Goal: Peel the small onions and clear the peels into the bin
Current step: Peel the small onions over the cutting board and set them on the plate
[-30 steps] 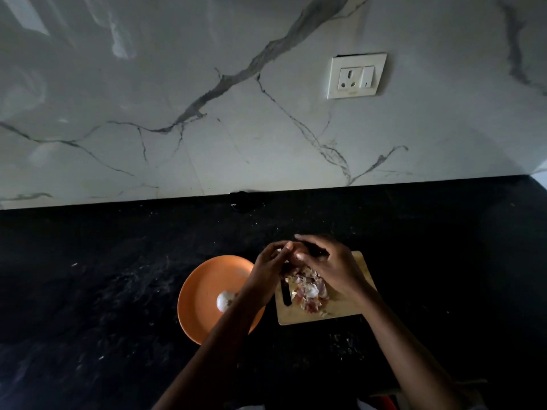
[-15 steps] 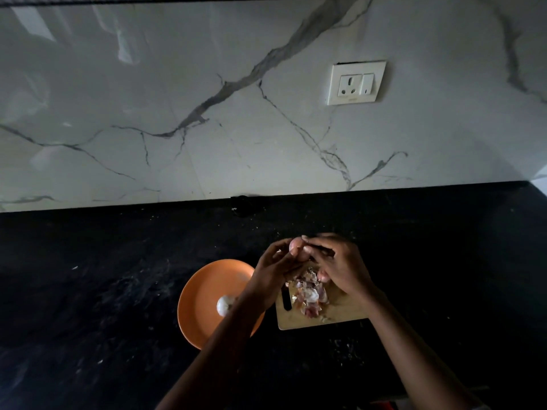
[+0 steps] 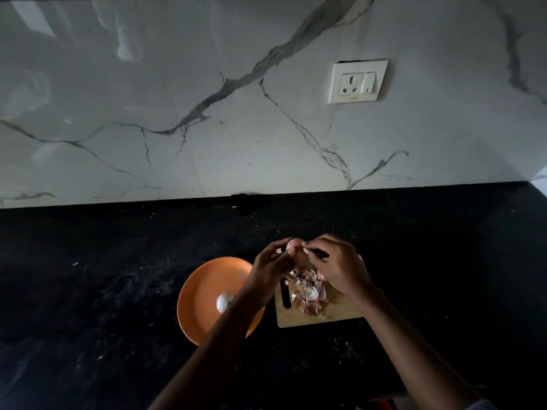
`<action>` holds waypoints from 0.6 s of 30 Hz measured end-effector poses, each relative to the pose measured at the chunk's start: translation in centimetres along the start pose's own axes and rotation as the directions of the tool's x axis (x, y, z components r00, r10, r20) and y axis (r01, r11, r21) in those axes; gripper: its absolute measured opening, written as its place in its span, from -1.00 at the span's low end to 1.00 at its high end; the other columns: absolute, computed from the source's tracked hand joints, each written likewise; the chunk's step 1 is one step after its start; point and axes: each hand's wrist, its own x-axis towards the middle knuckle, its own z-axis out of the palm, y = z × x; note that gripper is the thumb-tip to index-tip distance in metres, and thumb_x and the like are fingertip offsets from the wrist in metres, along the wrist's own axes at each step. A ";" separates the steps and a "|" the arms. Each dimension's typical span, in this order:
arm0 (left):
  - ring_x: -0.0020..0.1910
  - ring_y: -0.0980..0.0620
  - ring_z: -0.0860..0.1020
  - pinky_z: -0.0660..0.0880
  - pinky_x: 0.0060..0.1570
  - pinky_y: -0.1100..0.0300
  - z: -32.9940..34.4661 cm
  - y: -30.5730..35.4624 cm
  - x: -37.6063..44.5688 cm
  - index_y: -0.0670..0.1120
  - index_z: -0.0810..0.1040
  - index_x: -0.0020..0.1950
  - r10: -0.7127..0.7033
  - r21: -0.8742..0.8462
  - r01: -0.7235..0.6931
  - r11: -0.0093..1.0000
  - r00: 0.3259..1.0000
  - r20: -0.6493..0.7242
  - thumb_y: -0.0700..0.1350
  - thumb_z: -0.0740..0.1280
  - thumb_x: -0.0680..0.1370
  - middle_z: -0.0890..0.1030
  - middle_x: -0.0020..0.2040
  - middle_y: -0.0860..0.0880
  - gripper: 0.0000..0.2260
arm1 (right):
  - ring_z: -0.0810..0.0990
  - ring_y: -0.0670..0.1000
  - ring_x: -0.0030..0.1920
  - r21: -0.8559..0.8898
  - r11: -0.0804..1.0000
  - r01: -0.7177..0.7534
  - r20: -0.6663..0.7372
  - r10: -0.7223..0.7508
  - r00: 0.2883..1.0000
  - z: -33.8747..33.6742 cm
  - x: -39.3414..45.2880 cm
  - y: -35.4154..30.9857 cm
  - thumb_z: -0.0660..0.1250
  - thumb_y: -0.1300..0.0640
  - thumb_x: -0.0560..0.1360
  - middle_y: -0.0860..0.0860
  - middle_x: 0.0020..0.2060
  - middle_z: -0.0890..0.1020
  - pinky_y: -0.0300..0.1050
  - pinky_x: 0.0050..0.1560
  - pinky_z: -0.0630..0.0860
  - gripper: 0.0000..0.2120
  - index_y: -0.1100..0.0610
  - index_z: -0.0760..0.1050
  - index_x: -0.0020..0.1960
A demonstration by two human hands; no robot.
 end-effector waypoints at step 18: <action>0.19 -0.11 0.58 0.52 0.20 0.05 -0.1 0.7 -0.2 -0.16 0.48 0.40 -0.063 0.086 0.060 0.995 0.997 0.042 -0.17 0.16 0.69 0.56 0.29 -0.29 -0.70 | 0.62 -0.20 0.03 0.174 0.978 -0.114 0.035 0.109 0.993 -0.2 0.6 -0.7 0.49 0.12 0.50 -0.06 0.04 0.64 -0.45 0.00 0.51 -0.74 0.06 0.64 0.18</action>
